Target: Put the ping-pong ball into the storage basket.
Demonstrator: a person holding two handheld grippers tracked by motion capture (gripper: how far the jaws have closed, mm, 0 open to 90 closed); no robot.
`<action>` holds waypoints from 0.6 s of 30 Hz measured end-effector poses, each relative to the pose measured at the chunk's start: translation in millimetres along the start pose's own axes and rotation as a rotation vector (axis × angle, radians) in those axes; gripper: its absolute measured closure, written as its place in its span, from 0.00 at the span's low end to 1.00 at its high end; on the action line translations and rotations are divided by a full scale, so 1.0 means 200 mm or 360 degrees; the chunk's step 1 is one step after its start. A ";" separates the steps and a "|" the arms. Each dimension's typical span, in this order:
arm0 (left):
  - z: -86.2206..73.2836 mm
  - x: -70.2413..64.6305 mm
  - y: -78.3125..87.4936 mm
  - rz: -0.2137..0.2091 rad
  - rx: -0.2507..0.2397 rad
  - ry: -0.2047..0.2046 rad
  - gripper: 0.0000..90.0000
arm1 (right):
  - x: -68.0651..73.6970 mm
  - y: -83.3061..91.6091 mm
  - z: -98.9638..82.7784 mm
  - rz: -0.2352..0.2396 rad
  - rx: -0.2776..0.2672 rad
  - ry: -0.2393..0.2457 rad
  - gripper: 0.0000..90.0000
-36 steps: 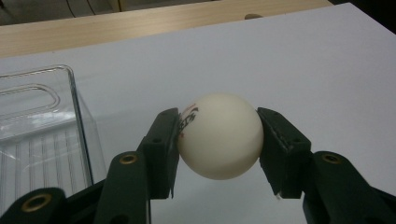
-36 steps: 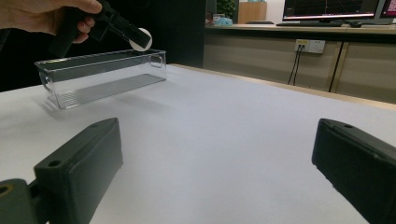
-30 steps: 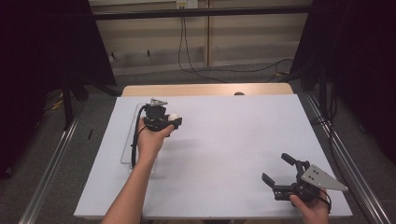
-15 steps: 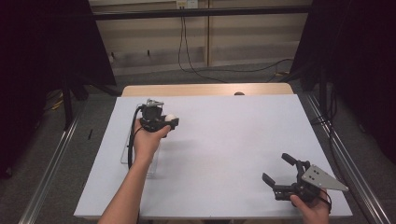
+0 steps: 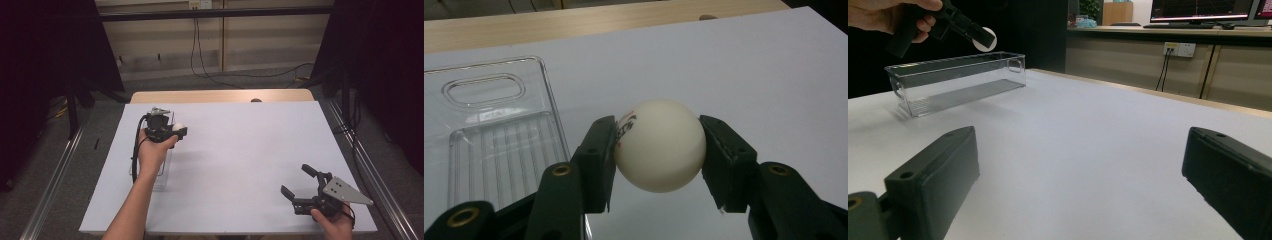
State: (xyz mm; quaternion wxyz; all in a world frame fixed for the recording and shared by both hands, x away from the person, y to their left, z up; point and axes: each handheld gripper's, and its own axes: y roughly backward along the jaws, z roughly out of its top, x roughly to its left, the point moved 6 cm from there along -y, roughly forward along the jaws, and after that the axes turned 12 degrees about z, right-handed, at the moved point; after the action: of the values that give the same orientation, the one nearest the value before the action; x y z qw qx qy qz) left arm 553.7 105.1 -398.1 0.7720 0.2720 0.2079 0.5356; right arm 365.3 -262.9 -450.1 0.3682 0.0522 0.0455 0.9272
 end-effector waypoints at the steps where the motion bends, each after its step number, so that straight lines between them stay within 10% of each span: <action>1: 0.00 0.01 0.00 -0.0003 0.0013 -0.0035 0.57 | 0.00 0.00 0.00 -0.0001 -0.0001 -0.0001 0.01; 18: -0.01 0.03 0.02 0.0010 0.0008 -0.0006 0.57 | 0.00 0.00 0.00 -0.0009 -0.0008 -0.0013 0.01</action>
State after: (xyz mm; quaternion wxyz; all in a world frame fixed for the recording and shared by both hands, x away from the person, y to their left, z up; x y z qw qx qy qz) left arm 551.5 113.3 -397.2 0.7700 0.2756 0.2069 0.5370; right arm 365.0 -263.1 -449.4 0.3711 0.0549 0.0418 0.9260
